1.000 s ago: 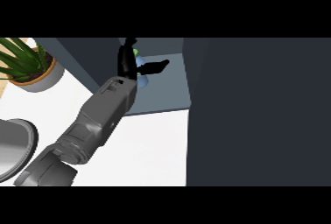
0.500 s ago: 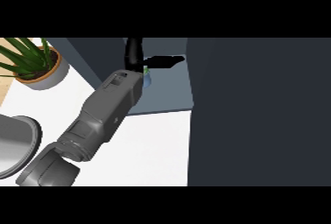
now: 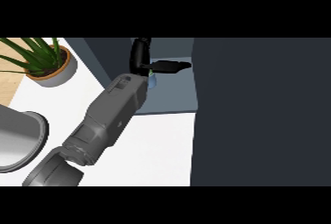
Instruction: Pick up the bottled water, place it into the cabinet and close the cabinet
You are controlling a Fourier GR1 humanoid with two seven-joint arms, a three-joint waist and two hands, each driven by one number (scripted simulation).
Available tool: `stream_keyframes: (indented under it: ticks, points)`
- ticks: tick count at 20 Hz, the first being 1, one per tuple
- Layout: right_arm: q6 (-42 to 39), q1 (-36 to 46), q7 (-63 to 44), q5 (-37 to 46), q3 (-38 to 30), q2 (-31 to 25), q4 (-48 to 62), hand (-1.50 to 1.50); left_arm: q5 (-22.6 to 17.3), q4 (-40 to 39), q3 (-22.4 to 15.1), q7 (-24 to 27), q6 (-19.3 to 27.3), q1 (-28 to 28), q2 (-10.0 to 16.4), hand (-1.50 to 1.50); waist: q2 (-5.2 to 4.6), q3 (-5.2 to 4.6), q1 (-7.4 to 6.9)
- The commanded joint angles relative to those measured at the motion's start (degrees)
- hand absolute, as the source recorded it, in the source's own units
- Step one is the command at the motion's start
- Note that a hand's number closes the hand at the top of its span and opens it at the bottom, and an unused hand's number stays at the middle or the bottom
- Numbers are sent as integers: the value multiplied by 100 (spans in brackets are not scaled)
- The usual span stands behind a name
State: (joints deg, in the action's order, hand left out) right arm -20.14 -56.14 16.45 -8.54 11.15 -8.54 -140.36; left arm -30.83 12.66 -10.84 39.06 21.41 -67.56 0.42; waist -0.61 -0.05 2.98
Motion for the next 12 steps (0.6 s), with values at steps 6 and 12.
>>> stream_keyframes:
  ticks: [6,12]
  points:
    - [228,-31,-456,170,458,186,-515,-150,-469,1353,-669,-247,7,973,-41,-150,91,0,-121]
    - [229,-40,-444,0,129,31,-485,-150,-727,2714,-1361,-526,-421,1944,-42,-150,137,4,-263]
